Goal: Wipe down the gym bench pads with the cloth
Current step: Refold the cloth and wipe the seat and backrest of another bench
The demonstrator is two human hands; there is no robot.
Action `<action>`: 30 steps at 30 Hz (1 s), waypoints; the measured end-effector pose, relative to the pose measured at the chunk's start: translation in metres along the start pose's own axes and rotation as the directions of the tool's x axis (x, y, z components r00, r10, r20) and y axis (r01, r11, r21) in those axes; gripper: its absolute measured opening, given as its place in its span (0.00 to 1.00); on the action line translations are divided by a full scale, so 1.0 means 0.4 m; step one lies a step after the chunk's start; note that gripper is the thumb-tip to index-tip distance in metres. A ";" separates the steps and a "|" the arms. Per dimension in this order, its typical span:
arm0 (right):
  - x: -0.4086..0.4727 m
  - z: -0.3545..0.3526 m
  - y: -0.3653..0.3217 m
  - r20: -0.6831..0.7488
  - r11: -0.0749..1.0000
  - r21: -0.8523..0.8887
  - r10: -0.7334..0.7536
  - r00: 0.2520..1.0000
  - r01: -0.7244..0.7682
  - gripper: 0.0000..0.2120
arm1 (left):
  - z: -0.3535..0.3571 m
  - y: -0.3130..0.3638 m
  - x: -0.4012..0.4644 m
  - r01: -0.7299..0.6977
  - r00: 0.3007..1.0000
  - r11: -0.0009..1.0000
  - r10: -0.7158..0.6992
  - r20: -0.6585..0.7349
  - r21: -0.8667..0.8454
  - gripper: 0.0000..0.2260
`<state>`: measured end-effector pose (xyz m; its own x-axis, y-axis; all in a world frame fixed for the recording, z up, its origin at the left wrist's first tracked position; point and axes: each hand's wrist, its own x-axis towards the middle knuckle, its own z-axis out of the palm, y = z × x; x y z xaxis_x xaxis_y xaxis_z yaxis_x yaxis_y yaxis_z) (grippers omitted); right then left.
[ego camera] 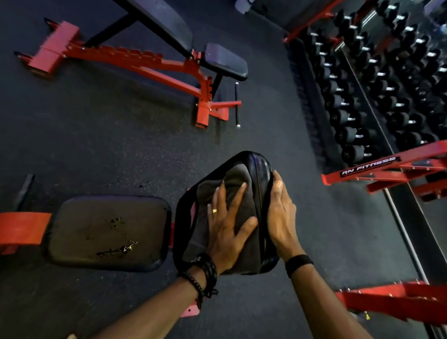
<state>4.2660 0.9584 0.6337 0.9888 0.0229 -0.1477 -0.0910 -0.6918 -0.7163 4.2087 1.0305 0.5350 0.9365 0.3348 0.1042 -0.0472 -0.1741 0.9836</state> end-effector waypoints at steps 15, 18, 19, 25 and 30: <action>0.002 0.015 0.002 -0.028 0.994 -0.102 -0.029 0.999 0.026 0.25 | -0.006 -0.079 0.038 0.295 0.930 0.955 -0.291 -0.223 -0.016 0.31; 0.005 0.008 -0.002 -0.032 0.993 -0.112 -0.034 0.999 0.030 0.22 | -0.002 0.035 0.015 0.077 0.974 0.997 -0.071 -0.213 0.023 0.21; 0.007 0.005 -0.001 -0.040 0.994 -0.107 -0.030 0.999 0.026 0.20 | -0.004 0.060 0.040 0.019 0.984 0.998 -0.009 -0.177 0.054 0.20; 0.009 0.009 -0.007 -0.061 0.993 -0.117 -0.038 0.997 0.031 0.21 | -0.024 -0.058 0.180 0.070 0.991 0.997 -0.065 -0.119 0.039 0.30; 0.012 0.010 0.005 -0.062 0.989 -0.143 -0.042 0.997 0.033 0.21 | -0.016 -0.107 0.036 0.396 0.908 0.917 -0.398 -0.128 -0.041 0.31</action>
<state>4.2703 0.9600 0.6289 0.9972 0.0071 -0.0749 -0.0407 -0.7867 -0.6160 4.2218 1.0487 0.4953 0.8249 0.4922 -0.2780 0.3136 0.0108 0.9495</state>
